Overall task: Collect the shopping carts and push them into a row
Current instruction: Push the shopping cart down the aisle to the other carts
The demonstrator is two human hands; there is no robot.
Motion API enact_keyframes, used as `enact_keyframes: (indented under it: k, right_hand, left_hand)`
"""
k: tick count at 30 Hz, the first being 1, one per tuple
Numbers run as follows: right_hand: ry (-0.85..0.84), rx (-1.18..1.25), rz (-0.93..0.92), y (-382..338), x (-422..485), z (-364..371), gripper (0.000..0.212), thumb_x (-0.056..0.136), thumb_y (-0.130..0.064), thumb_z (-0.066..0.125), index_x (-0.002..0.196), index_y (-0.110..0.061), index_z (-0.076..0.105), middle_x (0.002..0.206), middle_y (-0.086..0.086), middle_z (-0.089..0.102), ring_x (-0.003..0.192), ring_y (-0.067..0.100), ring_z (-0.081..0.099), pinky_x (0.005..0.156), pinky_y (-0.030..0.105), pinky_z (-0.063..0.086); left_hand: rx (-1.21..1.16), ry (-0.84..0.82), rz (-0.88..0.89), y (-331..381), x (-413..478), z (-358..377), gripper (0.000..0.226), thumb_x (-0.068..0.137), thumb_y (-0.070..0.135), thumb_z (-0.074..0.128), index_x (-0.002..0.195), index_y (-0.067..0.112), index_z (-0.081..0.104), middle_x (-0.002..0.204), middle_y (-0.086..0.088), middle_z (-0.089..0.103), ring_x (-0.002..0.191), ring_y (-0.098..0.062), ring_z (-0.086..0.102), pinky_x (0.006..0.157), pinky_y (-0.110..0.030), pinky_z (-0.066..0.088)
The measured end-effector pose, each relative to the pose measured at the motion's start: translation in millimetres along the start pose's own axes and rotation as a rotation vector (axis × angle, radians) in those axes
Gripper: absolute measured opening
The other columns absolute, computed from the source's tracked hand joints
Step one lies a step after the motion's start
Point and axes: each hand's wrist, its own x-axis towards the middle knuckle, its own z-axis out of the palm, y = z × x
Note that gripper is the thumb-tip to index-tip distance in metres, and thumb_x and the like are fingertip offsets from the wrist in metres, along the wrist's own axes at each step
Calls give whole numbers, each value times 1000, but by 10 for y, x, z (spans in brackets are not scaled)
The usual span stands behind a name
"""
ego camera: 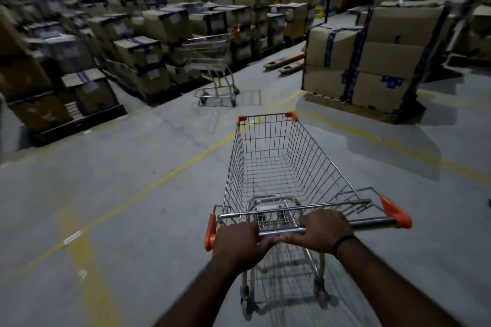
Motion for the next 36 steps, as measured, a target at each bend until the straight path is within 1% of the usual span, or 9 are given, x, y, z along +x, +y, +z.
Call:
enact_keyframes:
  k: [6,10,12,16,21,25,29,34,36]
  right_hand:
    - [-3,-4,-63,262,812,-96,106,54,-108,16,85,-21,70,86,-4,71,87,19,68,76,31,49]
    - [8,7,-94,419,1463,-137,116,41,-109,-1,80,-23,67,83,-5,70,85,17,67,75,30,47]
    - [18,14,-93,507,1806,-138,121,38,-110,-4,81,-23,69,80,-5,70,83,17,67,75,30,49]
    - [-2,20,-110,687,2539,-191,113,40,-111,-2,73,-24,64,78,-4,69,82,19,67,75,31,51]
    - [10,-14,-124,879,3351,-253,119,40,-111,-3,78,-22,68,79,-3,69,82,20,66,73,31,49]
    - [6,-21,-153,1008,3965,-317,114,43,-109,-1,75,-23,66,76,-4,67,80,19,66,73,31,47]
    - [8,-33,-182,1169,4612,-380,109,45,-108,0,69,-21,61,69,-6,61,75,20,62,71,31,45]
    - [25,-63,-225,1455,5579,-410,105,53,-109,12,74,-20,65,73,-4,65,77,21,64,77,33,51]
    - [40,-74,-247,1577,5990,-426,107,52,-109,12,76,-21,67,75,-3,67,78,21,64,77,33,50]
  left_hand:
    - [8,37,-56,-138,712,-52,69,86,87,27,90,26,59,88,3,70,85,-19,69,80,-35,49]
    - [17,90,-77,-305,1310,-48,71,84,89,23,88,27,57,87,4,69,84,-18,68,81,-36,48]
    - [20,111,-87,-395,1619,-63,76,81,92,19,87,27,58,84,5,68,82,-18,67,82,-37,49]
    - [-2,105,-109,-582,2288,-170,72,81,91,21,85,28,56,84,6,68,79,-16,67,82,-37,48]
    - [-13,88,-126,-797,3044,-277,68,83,89,25,86,28,55,85,5,68,82,-17,67,84,-40,49]
    - [-24,78,-141,-958,3624,-357,70,83,90,23,85,28,55,82,7,65,78,-16,66,84,-39,49]
    - [-20,94,-154,-1107,4224,-423,67,84,89,21,82,29,50,76,10,56,79,-16,65,87,-40,49]
    - [-27,125,-234,-1268,5111,-497,85,74,95,7,82,26,57,72,9,58,72,-14,61,83,-37,50]
    - [-32,136,-270,-1337,5481,-512,83,75,94,10,84,27,59,74,9,61,73,-13,63,85,-39,51]
